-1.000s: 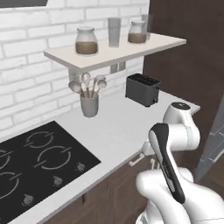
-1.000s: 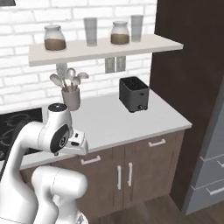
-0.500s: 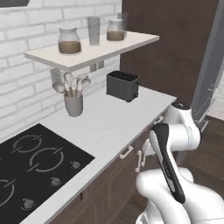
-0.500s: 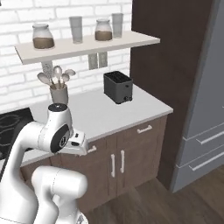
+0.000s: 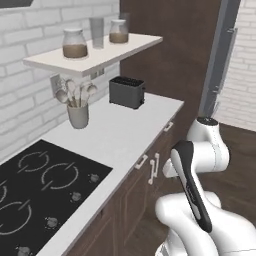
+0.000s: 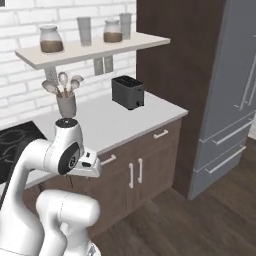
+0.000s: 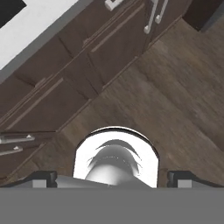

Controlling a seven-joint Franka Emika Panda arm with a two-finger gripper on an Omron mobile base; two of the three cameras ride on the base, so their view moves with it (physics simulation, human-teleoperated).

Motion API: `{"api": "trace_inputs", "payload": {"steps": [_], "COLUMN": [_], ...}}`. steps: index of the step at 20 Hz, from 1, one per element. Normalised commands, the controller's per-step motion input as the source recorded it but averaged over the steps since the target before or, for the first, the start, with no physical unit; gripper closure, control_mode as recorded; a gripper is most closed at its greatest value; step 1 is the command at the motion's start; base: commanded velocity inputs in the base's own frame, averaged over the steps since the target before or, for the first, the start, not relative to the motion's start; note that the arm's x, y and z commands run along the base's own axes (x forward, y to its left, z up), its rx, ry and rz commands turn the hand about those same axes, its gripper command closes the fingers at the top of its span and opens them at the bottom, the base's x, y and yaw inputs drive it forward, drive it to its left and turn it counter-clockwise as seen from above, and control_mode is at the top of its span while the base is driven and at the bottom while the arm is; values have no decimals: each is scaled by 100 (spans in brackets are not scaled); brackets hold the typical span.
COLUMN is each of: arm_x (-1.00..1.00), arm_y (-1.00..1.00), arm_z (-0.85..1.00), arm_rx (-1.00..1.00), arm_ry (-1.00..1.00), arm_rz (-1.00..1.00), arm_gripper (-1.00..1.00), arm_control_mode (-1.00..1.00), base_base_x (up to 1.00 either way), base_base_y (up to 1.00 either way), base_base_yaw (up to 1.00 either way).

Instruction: Take a straw from the drawer in front and place it inside the glass cup on the dining counter.

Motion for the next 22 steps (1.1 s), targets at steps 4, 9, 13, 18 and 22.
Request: {"api": "trace_inputs", "payload": {"steps": [4,9,13,18,22], "arm_x": [0,0,0,0,9], "arm_y": [0,0,0,0,0], "arm_z": [0,0,0,0,-1], "arm_rx": [0,0,0,0,2], "arm_ry": [0,0,0,0,-3], "arm_rz": [0,0,0,0,-5], "arm_gripper": [-100,-100,-100,-100,-100], "arm_control_mode": [100,100,100,100,-100], "base_base_x": [-24,3,18,32,19], "base_base_y": [49,56,50,6,0], "base_base_yaw": [-28,-29,-28,-23,-15]}}
